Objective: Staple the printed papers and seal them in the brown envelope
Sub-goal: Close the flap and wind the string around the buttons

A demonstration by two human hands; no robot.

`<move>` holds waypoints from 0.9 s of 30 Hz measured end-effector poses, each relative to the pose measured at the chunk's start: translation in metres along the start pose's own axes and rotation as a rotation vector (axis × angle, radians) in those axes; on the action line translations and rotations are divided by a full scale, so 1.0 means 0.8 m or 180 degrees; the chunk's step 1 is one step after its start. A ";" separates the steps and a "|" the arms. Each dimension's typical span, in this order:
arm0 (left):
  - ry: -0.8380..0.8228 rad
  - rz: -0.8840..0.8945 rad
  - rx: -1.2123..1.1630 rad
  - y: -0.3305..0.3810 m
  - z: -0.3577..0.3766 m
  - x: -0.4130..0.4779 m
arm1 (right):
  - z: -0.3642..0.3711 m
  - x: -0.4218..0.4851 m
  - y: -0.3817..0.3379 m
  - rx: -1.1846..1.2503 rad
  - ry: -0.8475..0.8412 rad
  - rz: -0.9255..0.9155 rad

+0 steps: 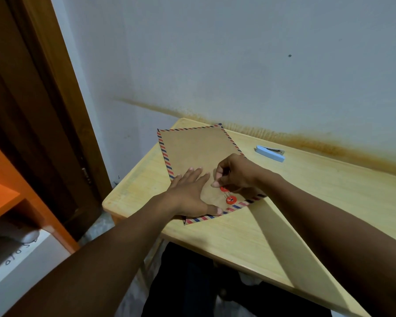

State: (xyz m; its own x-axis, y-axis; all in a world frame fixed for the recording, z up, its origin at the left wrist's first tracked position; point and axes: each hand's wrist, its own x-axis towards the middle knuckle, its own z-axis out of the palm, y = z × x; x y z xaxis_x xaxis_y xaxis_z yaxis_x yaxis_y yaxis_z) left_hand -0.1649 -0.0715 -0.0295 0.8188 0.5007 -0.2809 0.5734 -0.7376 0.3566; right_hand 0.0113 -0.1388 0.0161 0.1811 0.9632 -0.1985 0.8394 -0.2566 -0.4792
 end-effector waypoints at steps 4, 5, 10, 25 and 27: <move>0.0016 -0.0008 0.0000 0.000 0.000 -0.001 | -0.004 0.001 0.010 0.0147 0.0110 0.0185; 0.0011 -0.0015 0.0006 0.000 0.000 -0.001 | -0.005 0.000 0.013 0.0151 0.0150 0.0229; -0.0004 -0.0033 0.0008 0.000 -0.001 -0.002 | -0.007 -0.007 0.032 0.0175 0.0327 0.0367; 0.0112 -0.0151 -0.0047 0.010 -0.002 0.002 | 0.032 -0.104 0.050 -0.1875 0.1218 -0.0917; 0.0121 -0.0173 -0.0049 0.011 -0.002 0.002 | 0.039 -0.113 0.049 -0.2058 0.1246 -0.1098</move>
State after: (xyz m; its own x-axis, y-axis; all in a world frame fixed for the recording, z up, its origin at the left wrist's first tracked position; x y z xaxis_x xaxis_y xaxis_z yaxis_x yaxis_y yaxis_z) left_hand -0.1587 -0.0763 -0.0253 0.7867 0.5570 -0.2662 0.6172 -0.7019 0.3554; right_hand 0.0119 -0.2384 -0.0117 -0.0754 0.9681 0.2388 0.9877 0.0396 0.1510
